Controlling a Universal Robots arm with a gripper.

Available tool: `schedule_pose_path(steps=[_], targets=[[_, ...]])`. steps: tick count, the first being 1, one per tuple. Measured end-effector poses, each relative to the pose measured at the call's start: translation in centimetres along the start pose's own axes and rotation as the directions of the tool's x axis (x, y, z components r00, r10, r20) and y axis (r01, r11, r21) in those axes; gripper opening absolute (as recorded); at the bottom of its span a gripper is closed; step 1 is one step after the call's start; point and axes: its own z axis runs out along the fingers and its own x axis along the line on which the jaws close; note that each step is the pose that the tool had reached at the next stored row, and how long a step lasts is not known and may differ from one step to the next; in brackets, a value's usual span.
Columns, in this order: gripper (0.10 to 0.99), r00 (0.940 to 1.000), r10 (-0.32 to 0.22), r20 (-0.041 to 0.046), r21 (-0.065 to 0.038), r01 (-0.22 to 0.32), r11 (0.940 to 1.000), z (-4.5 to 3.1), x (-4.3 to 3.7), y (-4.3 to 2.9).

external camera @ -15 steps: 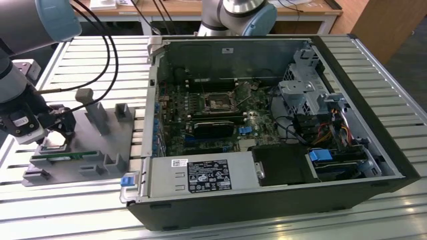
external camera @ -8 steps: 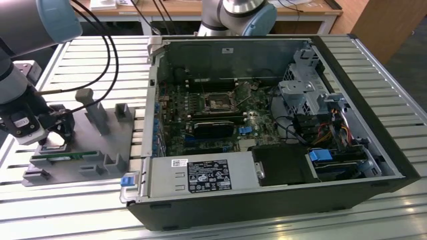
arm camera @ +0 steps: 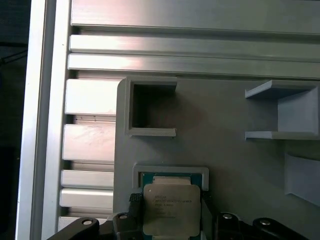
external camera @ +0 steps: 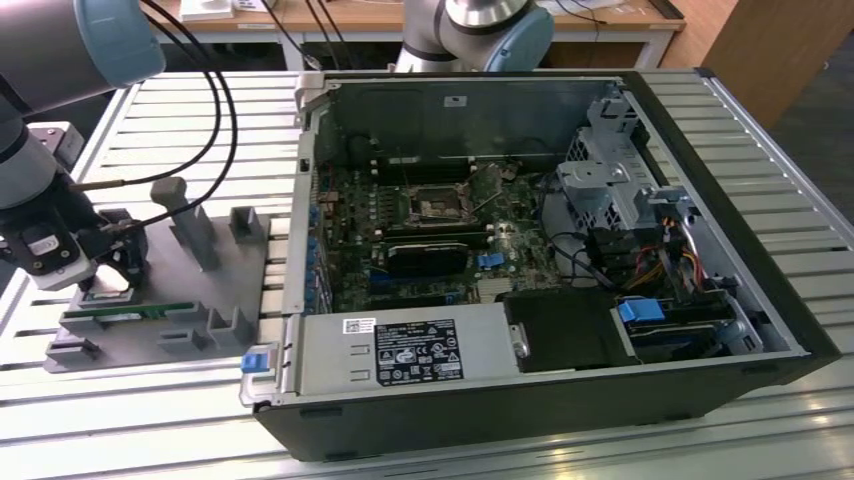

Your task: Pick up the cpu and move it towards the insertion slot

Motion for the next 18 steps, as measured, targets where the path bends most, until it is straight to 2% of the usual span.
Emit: schedule_pose_path(steps=[18], targets=[[0.545, 1.0, 0.0, -0.0002, 0.0, 0.0, 1.0, -0.86, 0.0, 0.04]])
